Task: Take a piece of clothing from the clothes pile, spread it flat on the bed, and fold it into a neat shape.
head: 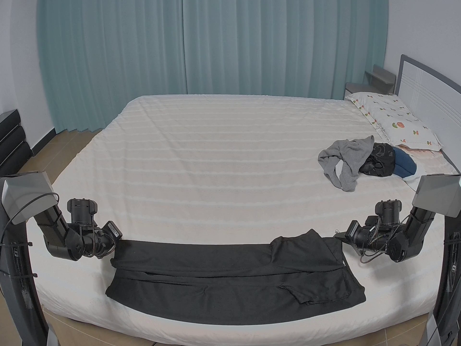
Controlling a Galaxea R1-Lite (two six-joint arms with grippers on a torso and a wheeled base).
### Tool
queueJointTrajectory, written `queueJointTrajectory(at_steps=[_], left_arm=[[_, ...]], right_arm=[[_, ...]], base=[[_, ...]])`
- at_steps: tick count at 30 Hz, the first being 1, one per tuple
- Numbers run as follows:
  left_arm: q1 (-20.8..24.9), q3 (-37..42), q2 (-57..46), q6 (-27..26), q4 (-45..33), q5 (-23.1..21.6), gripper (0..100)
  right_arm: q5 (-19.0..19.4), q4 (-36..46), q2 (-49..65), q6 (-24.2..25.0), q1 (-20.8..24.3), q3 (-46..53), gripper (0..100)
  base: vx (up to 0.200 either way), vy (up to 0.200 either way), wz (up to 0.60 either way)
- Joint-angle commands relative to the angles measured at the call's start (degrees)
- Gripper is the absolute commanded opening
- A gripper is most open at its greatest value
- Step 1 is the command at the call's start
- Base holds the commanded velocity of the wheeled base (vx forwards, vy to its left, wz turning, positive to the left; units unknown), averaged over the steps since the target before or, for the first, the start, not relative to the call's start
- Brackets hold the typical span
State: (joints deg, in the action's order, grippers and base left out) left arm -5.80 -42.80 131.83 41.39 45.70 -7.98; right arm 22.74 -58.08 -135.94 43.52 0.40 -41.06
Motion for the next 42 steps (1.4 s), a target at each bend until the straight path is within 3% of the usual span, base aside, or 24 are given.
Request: queueJointTrajectory(at_steps=[1,19,20,21,29,36,42], left_arm=[[0.0,0.0,0.1,0.0,0.0,0.0,0],[0.2,0.6,-0.5,0.0,-0.1,0.0,0],[0.2,0.6,-0.5,0.1,-0.1,0.0,100],[0.2,0.7,-0.5,0.1,-0.1,0.0,100],[-0.2,1.1,-2.3,0.3,-0.3,-0.2,100],[-0.3,6.1,-8.9,0.4,1.1,-1.2,100],[0.6,6.6,-9.4,0.5,1.6,-1.1,100]], right_arm=[[0.0,-1.3,0.2,0.1,-0.5,0.4,0],[-0.9,-2.0,-0.2,0.2,-1.2,0.7,0],[-0.9,-2.0,-0.1,0.3,-1.2,0.7,0],[-0.8,-2.0,0.1,0.5,-1.2,0.8,100],[-0.3,-2.2,3.0,3.1,-1.9,2.6,100],[1.5,-2.5,5.9,6.8,-2.8,5.7,100],[1.6,-8.6,5.1,6.9,-1.9,10.0,100]], base=[[0.0,0.0,0.0],[0.0,0.0,0.0],[0.0,0.0,0.0],[0.0,0.0,0.0],[0.0,0.0,0.0],[0.0,0.0,0.0],[-0.2,0.0,0.0]])
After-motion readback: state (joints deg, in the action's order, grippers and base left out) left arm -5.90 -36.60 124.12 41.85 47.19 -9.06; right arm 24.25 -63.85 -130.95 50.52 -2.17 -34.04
